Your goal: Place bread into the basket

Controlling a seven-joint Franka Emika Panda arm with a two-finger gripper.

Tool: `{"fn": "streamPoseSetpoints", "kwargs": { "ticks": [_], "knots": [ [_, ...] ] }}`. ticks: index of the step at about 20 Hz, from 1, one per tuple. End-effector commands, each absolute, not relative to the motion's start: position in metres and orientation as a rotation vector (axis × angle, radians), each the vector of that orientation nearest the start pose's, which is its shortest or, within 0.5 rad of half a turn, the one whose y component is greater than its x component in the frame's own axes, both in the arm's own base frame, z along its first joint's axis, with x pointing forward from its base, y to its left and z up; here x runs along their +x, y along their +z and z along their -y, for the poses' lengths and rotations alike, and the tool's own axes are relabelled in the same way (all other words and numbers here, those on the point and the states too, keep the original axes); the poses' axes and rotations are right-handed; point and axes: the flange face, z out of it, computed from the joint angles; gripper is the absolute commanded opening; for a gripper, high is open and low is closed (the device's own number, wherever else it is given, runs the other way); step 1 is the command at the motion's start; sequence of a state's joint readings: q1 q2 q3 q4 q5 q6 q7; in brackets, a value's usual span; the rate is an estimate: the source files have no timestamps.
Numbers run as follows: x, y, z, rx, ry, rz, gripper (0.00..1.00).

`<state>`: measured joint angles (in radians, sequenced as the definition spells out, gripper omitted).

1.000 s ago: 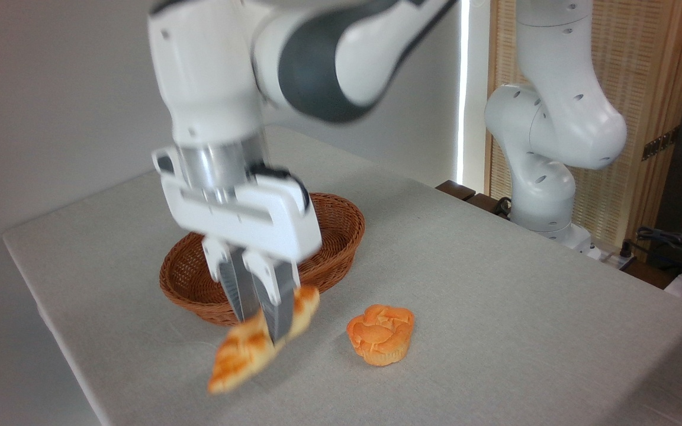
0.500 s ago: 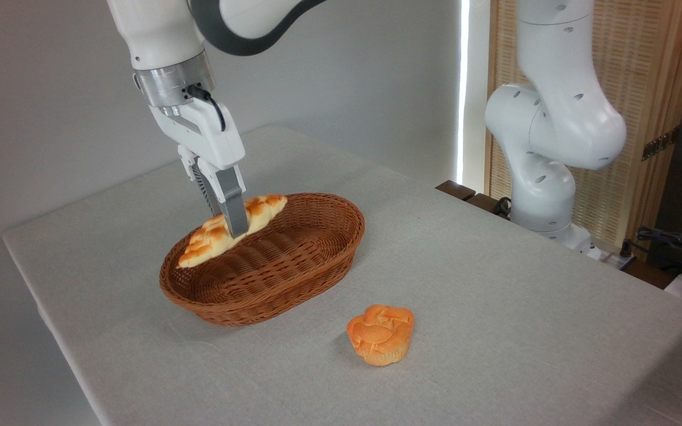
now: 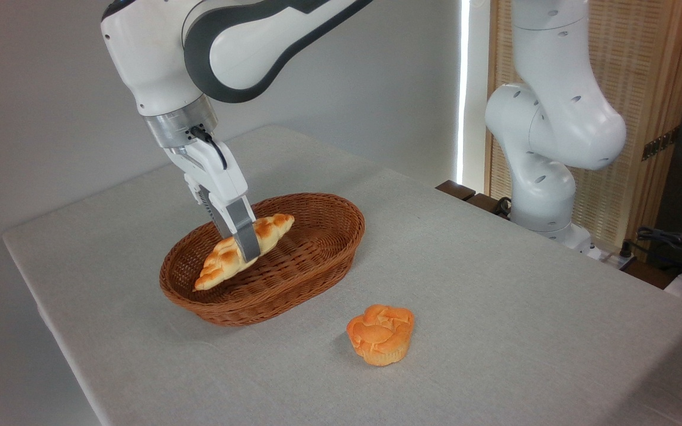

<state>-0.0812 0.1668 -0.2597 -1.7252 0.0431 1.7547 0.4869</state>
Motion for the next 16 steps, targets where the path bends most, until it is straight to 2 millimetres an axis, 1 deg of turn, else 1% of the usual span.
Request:
{"fn": "streamPoseSetpoints", "kwargs": {
  "ticks": [1, 4, 6, 7, 8, 10, 12, 13, 15, 16],
  "knots": [
    [0.563, 0.478, 0.189, -2.870, 0.177, -1.275, 1.00],
    [0.564, 0.477, 0.188, -2.872, 0.178, -1.272, 1.00],
    [0.564, 0.486, 0.183, -2.872, 0.155, -1.264, 1.00],
    [0.563, 0.497, 0.179, -2.871, 0.133, -1.255, 1.00],
    [0.561, 0.510, 0.169, -2.872, 0.104, -1.236, 1.00],
    [0.560, 0.540, 0.134, -2.888, 0.036, -1.167, 1.00],
    [0.562, 0.560, 0.113, -2.885, 0.020, -1.187, 1.00],
    [0.564, 0.567, 0.107, -2.887, 0.014, -1.184, 1.00],
    [0.566, 0.572, 0.088, -2.903, 0.003, -1.134, 1.00],
    [0.568, 0.578, 0.082, -2.906, -0.013, -1.119, 1.00]
  ]
}}
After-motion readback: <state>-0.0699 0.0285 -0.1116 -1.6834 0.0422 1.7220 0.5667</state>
